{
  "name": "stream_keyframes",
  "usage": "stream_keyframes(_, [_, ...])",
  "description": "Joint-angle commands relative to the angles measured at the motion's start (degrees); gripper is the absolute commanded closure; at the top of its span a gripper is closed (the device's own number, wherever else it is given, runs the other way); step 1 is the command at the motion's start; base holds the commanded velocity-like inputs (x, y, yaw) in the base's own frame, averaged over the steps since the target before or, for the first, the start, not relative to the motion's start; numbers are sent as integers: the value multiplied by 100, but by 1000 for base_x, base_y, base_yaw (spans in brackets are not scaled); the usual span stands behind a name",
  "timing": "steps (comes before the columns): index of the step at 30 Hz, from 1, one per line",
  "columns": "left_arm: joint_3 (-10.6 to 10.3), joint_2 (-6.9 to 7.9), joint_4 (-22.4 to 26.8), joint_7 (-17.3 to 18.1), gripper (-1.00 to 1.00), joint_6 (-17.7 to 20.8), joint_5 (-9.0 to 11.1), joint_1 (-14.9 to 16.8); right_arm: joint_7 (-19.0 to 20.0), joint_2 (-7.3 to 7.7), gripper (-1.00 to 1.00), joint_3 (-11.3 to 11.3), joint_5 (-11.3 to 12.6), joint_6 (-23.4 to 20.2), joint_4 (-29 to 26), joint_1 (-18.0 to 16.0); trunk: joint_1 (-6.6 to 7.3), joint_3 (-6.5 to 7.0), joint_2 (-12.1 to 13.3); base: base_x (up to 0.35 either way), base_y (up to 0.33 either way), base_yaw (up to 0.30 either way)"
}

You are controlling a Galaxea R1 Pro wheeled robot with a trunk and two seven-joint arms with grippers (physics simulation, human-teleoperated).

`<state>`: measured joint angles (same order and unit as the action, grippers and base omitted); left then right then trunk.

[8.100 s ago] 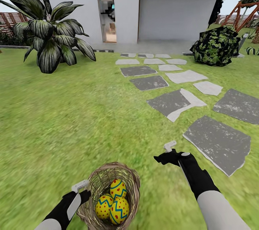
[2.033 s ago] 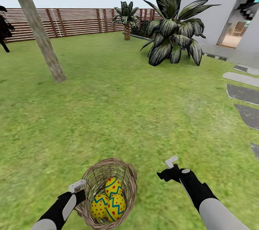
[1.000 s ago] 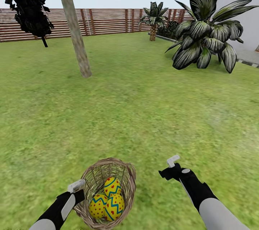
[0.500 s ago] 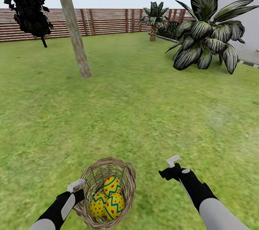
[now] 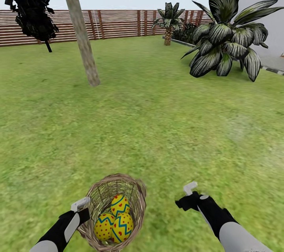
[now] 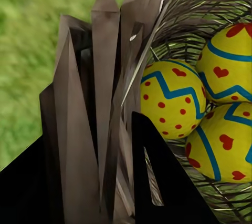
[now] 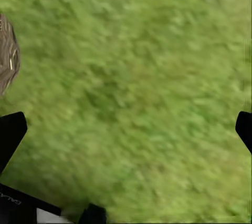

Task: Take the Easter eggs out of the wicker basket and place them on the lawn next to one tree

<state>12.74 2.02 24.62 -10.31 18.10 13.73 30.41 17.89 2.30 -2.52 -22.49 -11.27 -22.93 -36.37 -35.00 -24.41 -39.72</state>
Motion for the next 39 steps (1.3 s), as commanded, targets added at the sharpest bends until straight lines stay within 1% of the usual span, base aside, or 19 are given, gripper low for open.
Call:
stream_keyframes(1, [-7, 0, 8, -33, 100, 29, 69, 0, 40, -9, -100, -27, -41, -25, 133, 0, 21, 12, 36, 0, 0, 0])
stream_keyframes(4, [-8, -8, 3, -33, 100, 33, 68, 0, 22, 0, -100, -21, -54, 124, 578, 6, 87, 66, 156, 0, 0, 0])
stream_keyframes(5, [-8, -6, 1, -33, 100, 34, 68, 0, -67, -7, -100, -21, -57, 175, 698, 7, 109, 84, 196, 0, 0, 0])
stream_keyframes(6, [-8, -8, -5, -35, 100, 35, 68, -2, -257, -17, -100, -21, -62, 202, 777, 7, 131, 102, 236, 0, 0, 0])
stream_keyframes(8, [-8, -9, -6, -40, 100, 35, 68, -2, -383, -19, -100, -21, -36, 211, 804, 7, 175, 138, 317, 0, 0, 0])
stream_keyframes(14, [-8, -9, -10, -41, 100, 44, 68, -16, -487, -21, -100, -21, -49, 215, 819, 7, 307, 246, 557, 0, 0, 0])
stream_keyframes(15, [-8, -9, -10, -41, 100, 44, 68, -23, -533, -32, -100, -15, -62, 214, 884, 14, 329, 263, 597, 0, 0, 0])
stream_keyframes(16, [-8, -9, -12, -41, 100, 44, 68, -34, -544, -37, -100, -11, -79, 214, 1201, 64, 351, 281, 638, 0, 0, 0])
stream_keyframes(21, [-8, 0, -18, -43, 100, 44, 68, -52, -540, 0, -100, -12, -73, 222, 1462, 77, 461, 371, 838, 0, 0, 0])
stream_keyframes(23, [-2, 0, -124, -42, 100, 38, 68, -60, -540, 5, -100, -12, -32, 222, 1502, 77, 505, 407, 918, 0, 0, 0])
stream_keyframes(24, [0, 2, -159, -42, 100, 36, 68, -61, -540, 17, -100, -12, -27, 245, 1673, 91, 527, 425, 958, 0, 0, 0])
stream_keyframes(25, [0, 1, -171, -41, 100, 36, 68, -59, -542, 28, -100, -12, -35, 375, 1904, 140, 549, 443, 998, 0, 0, 0])
stream_keyframes(26, [1, 1, -181, -41, 100, 35, 68, -61, -551, 42, -100, -9, -42, 660, 2153, 244, 570, 461, 1039, 0, 0, 0])
stream_keyframes(27, [1, 6, -184, -41, 100, 35, 68, -59, -558, 68, -100, -5, -55, 894, 2259, 388, 592, 479, 1079, 0, 0, 0])
stream_keyframes(28, [1, 12, -188, -41, 100, 35, 68, -57, -715, 104, -100, -3, -55, 1012, 2309, 528, 614, 497, 1119, 0, 0, 0])
stream_keyframes(29, [1, 10, -193, -41, 100, 34, 68, -61, -1018, 111, -100, -5, -44, 1044, 2327, 560, 636, 515, 1159, 0, 0, 0])
stream_keyframes(30, [1, 11, -194, -41, 100, 35, 68, -61, -1094, 112, -100, -9, -35, 1050, 2328, 565, 658, 533, 1199, 0, 0, 0])
stream_keyframes(33, [1, 15, -194, -41, 100, 33, 68, -62, -1166, 115, -100, -12, -10, 1048, 2328, 569, 724, 587, 1319, 0, 0, 67])
stream_keyframes(39, [1, 17, -194, -41, 100, 31, 68, -60, -1191, 112, -100, -12, -10, 1048, 2328, 569, 856, 694, 1560, 0, 0, 287])
